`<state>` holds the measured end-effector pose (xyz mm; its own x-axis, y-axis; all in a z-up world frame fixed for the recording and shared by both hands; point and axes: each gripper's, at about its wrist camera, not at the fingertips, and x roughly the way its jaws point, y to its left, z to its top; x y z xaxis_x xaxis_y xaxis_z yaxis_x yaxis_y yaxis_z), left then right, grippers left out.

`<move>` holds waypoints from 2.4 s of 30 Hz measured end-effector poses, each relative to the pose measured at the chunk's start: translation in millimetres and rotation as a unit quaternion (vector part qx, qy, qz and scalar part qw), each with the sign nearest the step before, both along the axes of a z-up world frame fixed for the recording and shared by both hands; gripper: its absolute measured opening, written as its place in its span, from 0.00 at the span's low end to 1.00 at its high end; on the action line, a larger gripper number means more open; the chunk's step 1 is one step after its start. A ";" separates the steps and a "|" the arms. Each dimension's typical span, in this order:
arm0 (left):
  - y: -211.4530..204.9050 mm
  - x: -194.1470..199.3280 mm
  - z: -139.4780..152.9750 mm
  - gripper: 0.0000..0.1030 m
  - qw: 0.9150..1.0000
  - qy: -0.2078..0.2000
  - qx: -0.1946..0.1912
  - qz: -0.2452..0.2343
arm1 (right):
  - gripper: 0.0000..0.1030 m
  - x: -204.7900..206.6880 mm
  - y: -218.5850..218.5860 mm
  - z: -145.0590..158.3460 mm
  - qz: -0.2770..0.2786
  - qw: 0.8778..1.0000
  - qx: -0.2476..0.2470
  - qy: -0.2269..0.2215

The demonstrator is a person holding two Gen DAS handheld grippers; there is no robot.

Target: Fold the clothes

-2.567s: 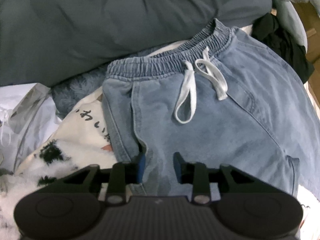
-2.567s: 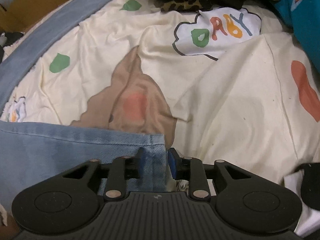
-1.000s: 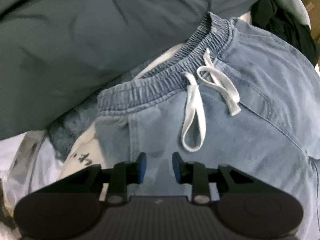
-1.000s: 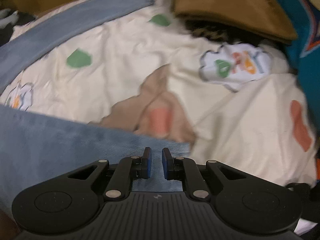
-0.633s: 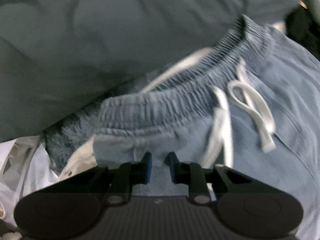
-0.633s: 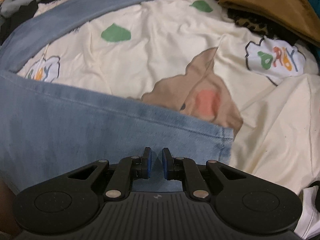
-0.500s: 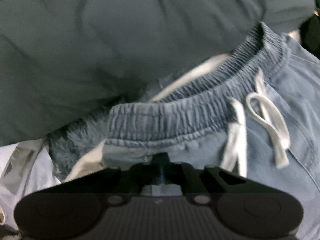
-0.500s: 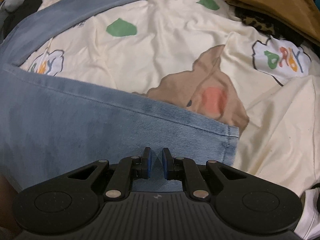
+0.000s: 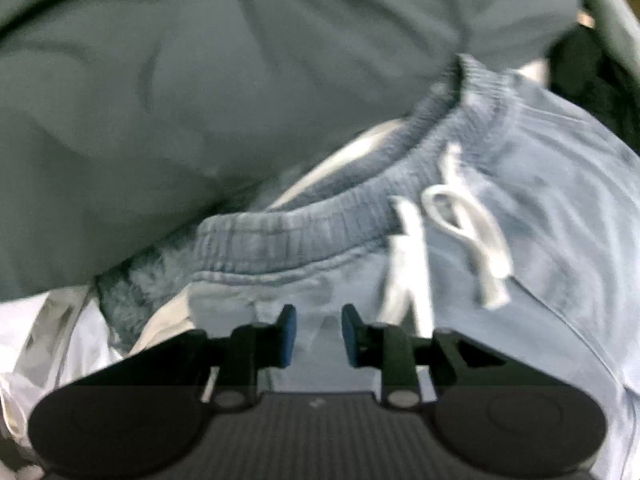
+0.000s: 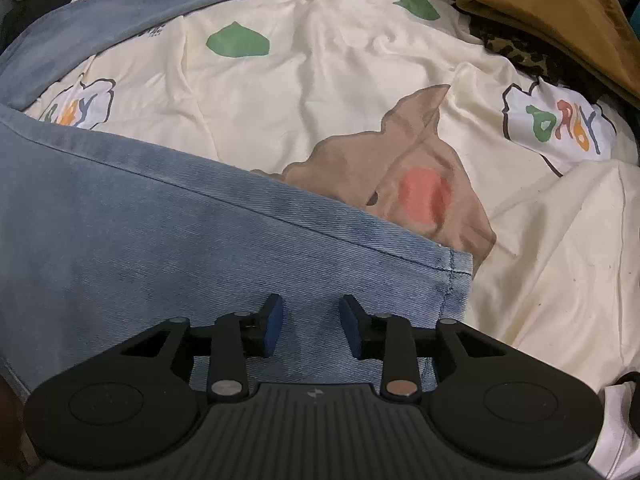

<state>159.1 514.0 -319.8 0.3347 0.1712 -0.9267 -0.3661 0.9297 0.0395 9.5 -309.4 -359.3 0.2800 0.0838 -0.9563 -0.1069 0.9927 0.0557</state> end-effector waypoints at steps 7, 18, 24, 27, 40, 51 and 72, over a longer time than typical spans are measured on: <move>-25.2 13.3 8.7 0.27 0.999 -0.029 -0.032 -0.030 | 0.41 1.5 2.4 -2.5 0.013 1.000 -0.005 -0.001; -58.8 51.2 -25.8 0.27 0.997 -0.010 -0.052 -0.055 | 0.42 1.2 0.0 -8.5 -0.004 1.000 0.006 0.013; -56.4 54.5 -45.7 0.30 0.999 0.012 -0.045 -0.003 | 0.43 4.4 -3.6 -10.0 -0.001 0.999 0.011 0.031; -63.0 48.7 -31.7 0.28 0.999 0.012 -0.047 0.015 | 0.44 2.2 -6.8 -10.3 0.000 0.999 0.011 0.035; -65.1 15.4 68.1 0.36 0.995 -0.005 -0.083 0.061 | 0.42 2.2 -15.1 -0.1 -0.059 0.996 0.027 0.061; -74.6 -33.6 154.1 0.38 0.991 -0.043 -0.113 0.065 | 0.41 0.9 -43.2 96.6 -0.066 0.996 0.059 -0.024; -85.5 -95.3 219.1 0.50 0.991 -0.036 -0.127 0.000 | 0.41 -62.1 -79.1 182.5 -0.069 0.994 0.041 -0.072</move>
<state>63.8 428.5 -100.7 0.4017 -0.0637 -0.9135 -0.3598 0.9064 -0.2214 -52.6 -388.5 -176.7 0.4284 0.1114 -0.8967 0.0165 0.9912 0.1311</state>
